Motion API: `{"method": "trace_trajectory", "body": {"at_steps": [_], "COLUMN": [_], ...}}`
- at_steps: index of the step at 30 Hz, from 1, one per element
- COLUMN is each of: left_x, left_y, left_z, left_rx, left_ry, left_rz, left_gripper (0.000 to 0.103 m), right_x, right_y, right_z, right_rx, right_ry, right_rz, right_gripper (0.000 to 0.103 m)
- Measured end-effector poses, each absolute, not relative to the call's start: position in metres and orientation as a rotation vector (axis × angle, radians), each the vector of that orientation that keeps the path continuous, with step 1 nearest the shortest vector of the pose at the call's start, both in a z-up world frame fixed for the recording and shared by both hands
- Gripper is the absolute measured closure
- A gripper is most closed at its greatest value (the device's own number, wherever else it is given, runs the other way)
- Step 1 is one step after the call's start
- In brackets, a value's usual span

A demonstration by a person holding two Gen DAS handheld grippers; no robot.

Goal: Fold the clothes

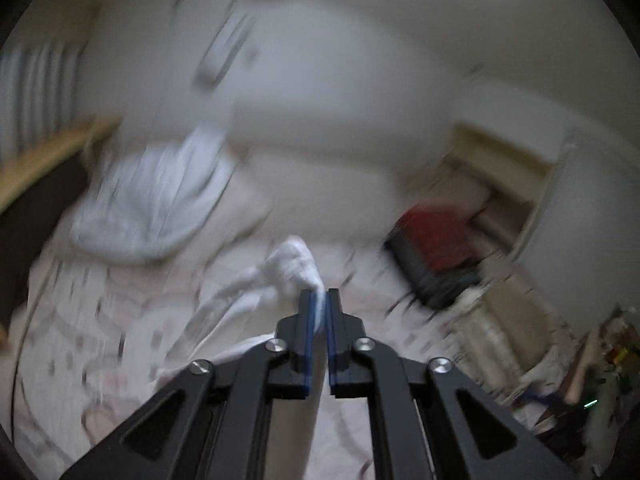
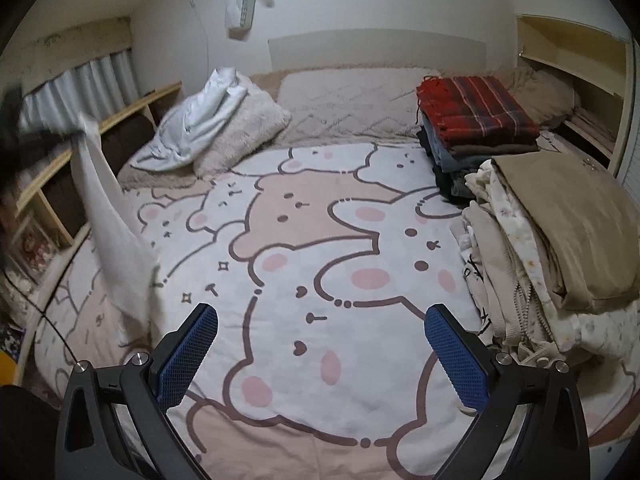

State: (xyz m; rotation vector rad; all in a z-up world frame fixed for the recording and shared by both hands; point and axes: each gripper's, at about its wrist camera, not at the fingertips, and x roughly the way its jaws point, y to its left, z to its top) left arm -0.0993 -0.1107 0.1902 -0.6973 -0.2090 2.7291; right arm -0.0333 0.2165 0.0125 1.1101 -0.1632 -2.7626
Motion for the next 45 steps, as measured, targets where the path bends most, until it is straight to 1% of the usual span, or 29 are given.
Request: {"method": "trace_trajectory", "body": {"at_steps": [2, 4, 5, 7, 8, 10, 13, 15, 16, 17, 18, 19, 22, 24, 28, 31, 36, 38, 40, 42, 43, 44, 45], "left_x": [-0.080, -0.063, -0.056, -0.051, -0.051, -0.056, -0.066, -0.071, -0.073, -0.076, -0.078, -0.080, -0.086, -0.095, -0.122, -0.151, -0.190, -0.200, -0.203, -0.201, -0.199, -0.198, -0.197], "left_y": [-0.096, -0.080, -0.073, -0.064, -0.062, -0.065, -0.084, -0.105, -0.118, -0.131, -0.143, -0.151, -0.178, -0.194, -0.217, -0.232, -0.244, -0.244, -0.236, -0.227, -0.223, -0.224, -0.227], "left_z": [0.234, 0.258, 0.266, 0.257, 0.244, 0.200, 0.125, 0.072, 0.046, 0.019, -0.006, -0.026, -0.079, -0.103, -0.130, -0.147, -0.174, -0.186, -0.197, -0.200, -0.201, -0.200, -0.199], "left_rx": [-0.548, -0.476, -0.456, -0.513, -0.566, -0.725, -0.977, -1.139, -1.218, -1.298, -1.368, -1.414, -1.538, -1.580, -1.589, -1.591, -1.636, -1.664, -1.666, -1.628, -1.610, -1.601, -1.596], "left_ry": [-0.175, -0.103, -0.068, 0.010, 0.052, 0.116, 0.138, 0.140, 0.138, 0.135, 0.134, 0.135, 0.112, 0.046, -0.066, -0.112, -0.128, -0.135, -0.118, -0.038, -0.007, -0.011, -0.034], "left_rz": [2.707, 2.706, 2.704, 2.708, 2.713, 2.715, 2.712, 2.715, 2.718, 2.719, 2.720, 2.725, 2.714, 2.705, 2.711, 2.713, 2.661, 2.612, 2.555, 2.544, 2.536, 2.528, 2.523], "left_gripper": [0.101, 0.101, 0.101, 0.101, 0.101, 0.100, 0.100, 0.098, 0.086, 0.065, 0.056, 0.050, 0.050, 0.050, 0.050, 0.050, 0.050, 0.047, 0.046, 0.046, 0.057, 0.075, 0.080], "right_x": [-0.028, -0.022, -0.019, -0.013, -0.011, -0.008, -0.004, -0.003, -0.003, -0.003, -0.003, -0.005, -0.012, -0.022, -0.052, -0.080, -0.124, -0.145, -0.162, -0.182, -0.191, -0.200, -0.207], "right_y": [0.222, 0.227, 0.229, 0.234, 0.236, 0.239, 0.241, 0.238, 0.236, 0.234, 0.232, 0.229, 0.221, 0.214, 0.190, 0.156, 0.088, 0.058, 0.032, 0.000, -0.014, -0.027, -0.041], "right_z": [0.018, 0.024, 0.026, 0.029, 0.029, 0.029, 0.029, 0.027, 0.025, 0.023, 0.021, 0.017, 0.005, -0.005, -0.028, -0.045, -0.062, -0.068, -0.074, -0.082, -0.087, -0.093, -0.100], "right_rx": [1.082, 1.053, 1.042, 1.024, 1.023, 1.026, 1.038, 1.046, 1.052, 1.058, 1.069, 1.086, 1.148, 1.193, 1.257, 1.281, 1.258, 1.243, 1.233, 1.217, 1.218, 1.223, 1.234], "right_ry": [-0.203, -0.233, -0.239, -0.249, -0.253, -0.256, -0.243, -0.192, -0.168, -0.146, -0.129, -0.117, -0.095, -0.116, -0.215, -0.216, -0.171, -0.146, -0.108, -0.062, -0.044, -0.027, -0.006], "right_rz": [-2.770, -2.782, -2.789, -2.807, -2.814, -2.819, -2.815, -2.812, -2.812, -2.811, -2.806, -2.796, -2.757, -2.725, -2.598, -2.492, -2.367, -2.304, -2.263, -2.214, -2.187, -2.159, -2.133], "right_gripper": [0.000, 0.000, 0.000, 0.000, 0.000, 0.000, 0.000, 0.000, 0.000, 0.000, 0.000, 0.000, 0.000, 0.000, 0.000, 0.000, 0.000, 0.000, 0.001, 0.007, 0.015, 0.021, 0.024]}}
